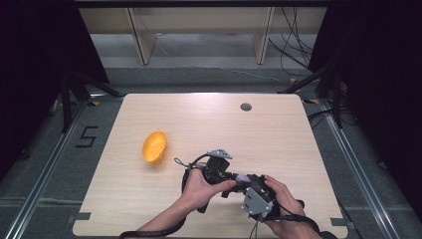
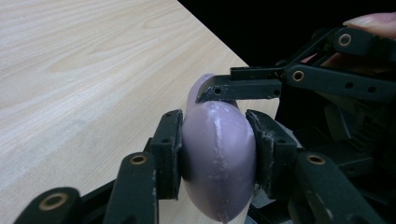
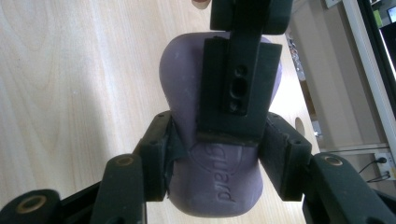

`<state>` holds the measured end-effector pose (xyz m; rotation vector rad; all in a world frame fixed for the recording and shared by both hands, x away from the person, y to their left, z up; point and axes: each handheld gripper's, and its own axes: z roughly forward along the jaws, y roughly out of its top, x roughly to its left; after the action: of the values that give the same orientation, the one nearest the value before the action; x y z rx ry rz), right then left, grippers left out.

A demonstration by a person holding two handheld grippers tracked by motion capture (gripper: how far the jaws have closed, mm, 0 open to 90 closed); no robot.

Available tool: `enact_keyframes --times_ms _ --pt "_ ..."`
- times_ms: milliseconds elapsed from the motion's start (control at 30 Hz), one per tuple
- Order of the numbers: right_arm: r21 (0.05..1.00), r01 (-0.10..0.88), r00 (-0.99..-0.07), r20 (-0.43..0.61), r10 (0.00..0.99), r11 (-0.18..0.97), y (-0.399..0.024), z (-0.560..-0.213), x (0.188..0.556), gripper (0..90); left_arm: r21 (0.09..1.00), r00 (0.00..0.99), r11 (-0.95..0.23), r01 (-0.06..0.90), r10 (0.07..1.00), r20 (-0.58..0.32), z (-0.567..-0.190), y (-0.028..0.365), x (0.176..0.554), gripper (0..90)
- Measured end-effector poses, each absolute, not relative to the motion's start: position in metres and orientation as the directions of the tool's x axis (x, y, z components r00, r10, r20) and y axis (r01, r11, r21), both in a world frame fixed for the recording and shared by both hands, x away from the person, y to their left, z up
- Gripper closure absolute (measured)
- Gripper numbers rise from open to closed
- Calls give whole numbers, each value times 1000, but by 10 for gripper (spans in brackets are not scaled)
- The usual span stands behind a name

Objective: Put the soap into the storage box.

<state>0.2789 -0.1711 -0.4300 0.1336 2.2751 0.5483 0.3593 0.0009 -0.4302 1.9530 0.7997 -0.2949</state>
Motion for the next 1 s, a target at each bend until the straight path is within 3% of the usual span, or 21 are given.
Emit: enact_keyframes --times_ms 233,400,500,833,1000 --pt "461 -49 -691 -656 303 886 -170 -430 279 497 732 774 -300 611 417 -475 -427 2 356 585" --pt "459 -50 -668 -675 312 887 -175 -426 283 345 757 771 -273 594 463 -438 -424 5 355 585" --pt "465 -59 -667 -677 311 884 -177 -425 282 310 764 775 -278 582 472 -419 -423 6 355 586" --pt "491 -34 -668 -659 345 871 -189 -423 278 298 797 778 -262 544 515 -361 -421 14 352 586" --pt "554 43 -651 -616 444 832 -206 -423 280 322 809 778 -259 527 529 -338 -420 20 352 586"
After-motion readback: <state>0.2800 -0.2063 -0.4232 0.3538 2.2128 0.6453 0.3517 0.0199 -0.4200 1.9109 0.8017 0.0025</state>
